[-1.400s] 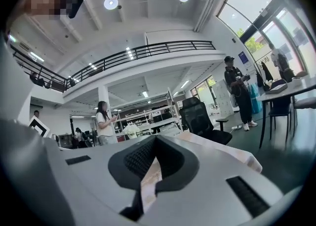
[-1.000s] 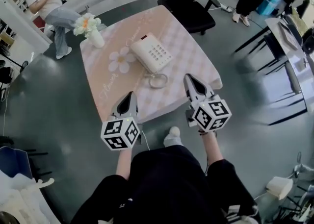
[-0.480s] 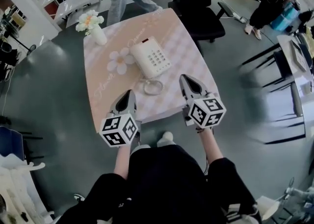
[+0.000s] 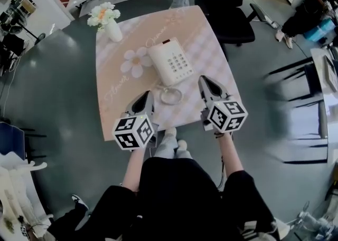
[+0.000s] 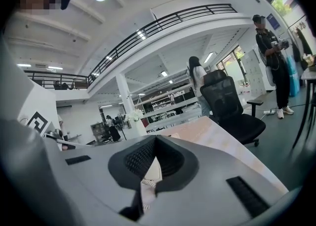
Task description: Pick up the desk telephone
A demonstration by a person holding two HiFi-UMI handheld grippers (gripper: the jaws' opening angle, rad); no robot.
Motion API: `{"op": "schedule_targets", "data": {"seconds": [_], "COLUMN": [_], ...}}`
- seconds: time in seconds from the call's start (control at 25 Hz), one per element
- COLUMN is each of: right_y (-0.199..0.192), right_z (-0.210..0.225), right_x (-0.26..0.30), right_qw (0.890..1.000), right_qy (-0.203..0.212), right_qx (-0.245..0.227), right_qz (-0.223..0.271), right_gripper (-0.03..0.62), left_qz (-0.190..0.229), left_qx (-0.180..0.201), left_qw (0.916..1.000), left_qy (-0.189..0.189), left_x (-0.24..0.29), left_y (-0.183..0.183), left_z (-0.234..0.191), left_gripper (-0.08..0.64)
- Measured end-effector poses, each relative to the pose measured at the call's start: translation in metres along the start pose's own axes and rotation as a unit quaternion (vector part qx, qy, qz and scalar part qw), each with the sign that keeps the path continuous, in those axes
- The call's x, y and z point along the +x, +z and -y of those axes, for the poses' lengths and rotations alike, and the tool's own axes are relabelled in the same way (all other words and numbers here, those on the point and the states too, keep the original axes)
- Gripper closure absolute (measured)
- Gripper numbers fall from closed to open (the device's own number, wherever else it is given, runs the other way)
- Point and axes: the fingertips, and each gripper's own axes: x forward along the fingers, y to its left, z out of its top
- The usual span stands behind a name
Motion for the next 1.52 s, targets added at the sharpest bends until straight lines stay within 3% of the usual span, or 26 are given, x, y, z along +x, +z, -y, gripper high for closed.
{"op": "schedule_targets", "data": {"seconds": [0.24,0.48,0.76,1.0,1.52], "right_y": [-0.003,-0.012,-0.033,-0.046,-0.057], "right_z": [0.010,0.030,0.045,0.060,0.085], "right_x": [0.036,0.070,0.099,0.123,0.170], "right_qw": [1.000,0.999,0.997,0.996,0.990], "right_qy": [0.016,-0.002,0.000,-0.006,0.010], "right_qx": [-0.004,-0.013,0.026,0.043,0.081], "right_qz": [-0.024,-0.050,-0.068,-0.080,-0.114], "right_gripper": [0.600,0.600,0.596,0.545,0.450], "left_qz": [-0.029,-0.076,-0.100,-0.112,-0.097], "left_qx": [-0.022,-0.061,-0.081,-0.109,-0.166], "left_qw": [0.9993,0.9951,0.9916,0.9873,0.9812], "left_qy": [-0.003,-0.013,-0.018,-0.030,-0.014], "left_x": [0.033,0.064,0.091,0.109,0.141], "left_y": [-0.008,-0.020,-0.028,-0.034,-0.037], "left_z": [-0.016,-0.032,-0.044,-0.051,-0.062], "left_gripper": [0.561,0.560,0.556,0.489,0.346]}}
